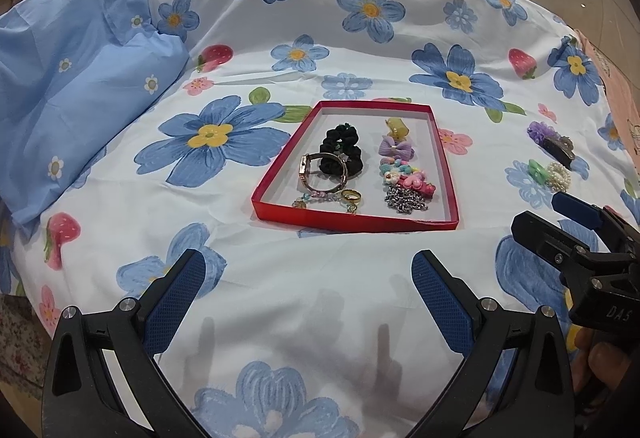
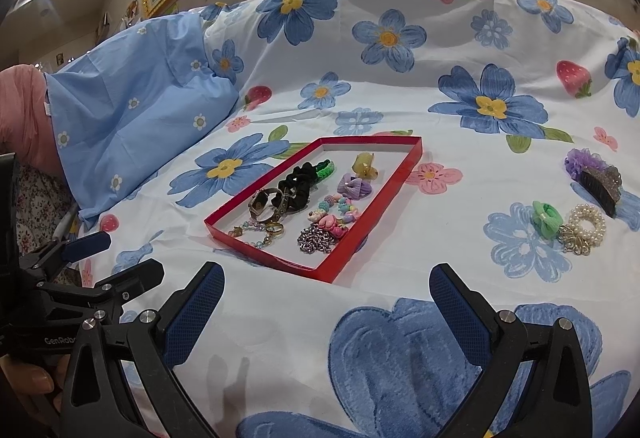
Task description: Organize jewelry
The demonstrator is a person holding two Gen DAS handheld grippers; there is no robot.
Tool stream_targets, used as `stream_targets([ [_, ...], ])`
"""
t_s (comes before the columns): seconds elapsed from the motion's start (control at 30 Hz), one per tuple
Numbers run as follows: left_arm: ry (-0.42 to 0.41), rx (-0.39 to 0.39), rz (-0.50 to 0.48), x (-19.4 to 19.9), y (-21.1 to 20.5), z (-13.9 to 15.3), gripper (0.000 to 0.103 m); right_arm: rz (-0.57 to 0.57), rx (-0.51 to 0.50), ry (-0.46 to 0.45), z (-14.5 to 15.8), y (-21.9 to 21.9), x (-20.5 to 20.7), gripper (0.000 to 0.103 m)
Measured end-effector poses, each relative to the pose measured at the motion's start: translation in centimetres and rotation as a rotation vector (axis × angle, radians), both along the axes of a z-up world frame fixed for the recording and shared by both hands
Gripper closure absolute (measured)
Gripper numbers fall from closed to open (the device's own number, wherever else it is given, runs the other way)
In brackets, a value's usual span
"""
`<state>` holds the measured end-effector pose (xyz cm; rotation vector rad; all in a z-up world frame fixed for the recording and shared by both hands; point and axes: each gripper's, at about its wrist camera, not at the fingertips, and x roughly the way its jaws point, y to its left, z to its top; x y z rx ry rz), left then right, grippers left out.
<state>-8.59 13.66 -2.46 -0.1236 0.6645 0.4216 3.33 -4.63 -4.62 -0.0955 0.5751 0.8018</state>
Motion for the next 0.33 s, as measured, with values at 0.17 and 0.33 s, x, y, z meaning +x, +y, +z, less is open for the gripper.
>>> stream_targets([
  [0.17,0.003,-0.016,-0.009,0.77,-0.12,-0.13,0.0,-0.007,-0.002,0.003,0.26,-0.09,0.4,0.0],
  [0.33,0.001,-0.026,-0.014,1.12,0.29,0.11,0.0,-0.007,-0.006,0.011,0.37,-0.07,0.86,0.0],
])
